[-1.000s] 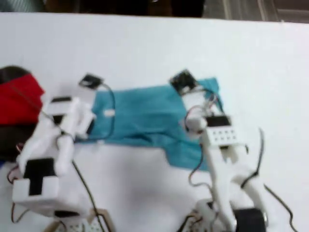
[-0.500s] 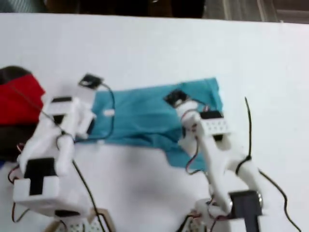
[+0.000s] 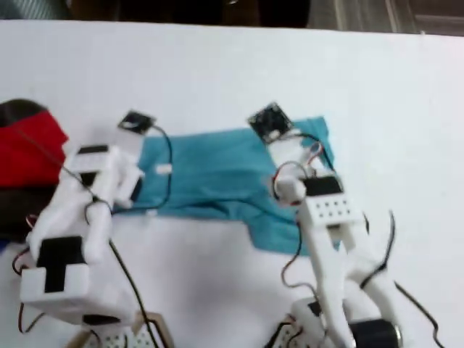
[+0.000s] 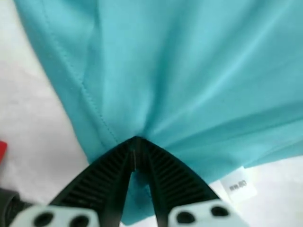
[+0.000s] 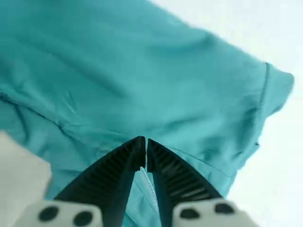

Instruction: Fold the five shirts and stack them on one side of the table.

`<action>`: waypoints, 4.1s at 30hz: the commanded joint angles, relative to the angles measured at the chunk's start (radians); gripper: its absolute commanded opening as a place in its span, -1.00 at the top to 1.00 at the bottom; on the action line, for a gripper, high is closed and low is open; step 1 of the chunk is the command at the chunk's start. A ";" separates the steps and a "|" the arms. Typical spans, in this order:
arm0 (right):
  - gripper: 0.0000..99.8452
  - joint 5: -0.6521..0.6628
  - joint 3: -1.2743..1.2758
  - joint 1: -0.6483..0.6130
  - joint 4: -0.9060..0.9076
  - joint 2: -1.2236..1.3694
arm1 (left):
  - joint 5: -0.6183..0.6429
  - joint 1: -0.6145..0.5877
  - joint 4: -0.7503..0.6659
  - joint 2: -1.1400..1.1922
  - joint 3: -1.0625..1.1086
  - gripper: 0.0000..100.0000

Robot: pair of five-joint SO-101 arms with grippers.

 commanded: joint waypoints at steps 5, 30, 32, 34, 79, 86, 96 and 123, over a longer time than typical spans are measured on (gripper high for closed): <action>0.96 -0.029 -0.236 0.038 0.013 0.346 | 0.009 -0.017 -0.020 0.002 0.001 0.95; 0.96 0.227 -0.230 -0.059 0.539 0.076 | 0.009 -0.017 -0.020 0.003 -0.001 0.95; 0.96 0.117 -0.241 0.024 0.435 0.004 | 0.009 -0.017 -0.020 0.003 -0.001 0.95; 0.91 -0.005 -0.262 0.107 0.337 -0.010 | 0.009 -0.017 -0.020 0.003 -0.001 0.95; 0.96 -0.115 -1.175 0.418 0.584 0.889 | 0.008 -0.017 -0.020 0.003 -0.001 0.95; 0.96 -0.058 -1.177 0.403 0.750 0.871 | 0.008 -0.017 -0.020 0.003 -0.001 0.95; 0.81 0.032 -1.188 0.426 0.730 0.863 | 0.009 -0.017 -0.020 0.003 -0.001 0.95; 0.54 0.319 -0.109 -0.111 0.444 0.216 | 0.009 -0.017 -0.020 0.003 -0.002 0.95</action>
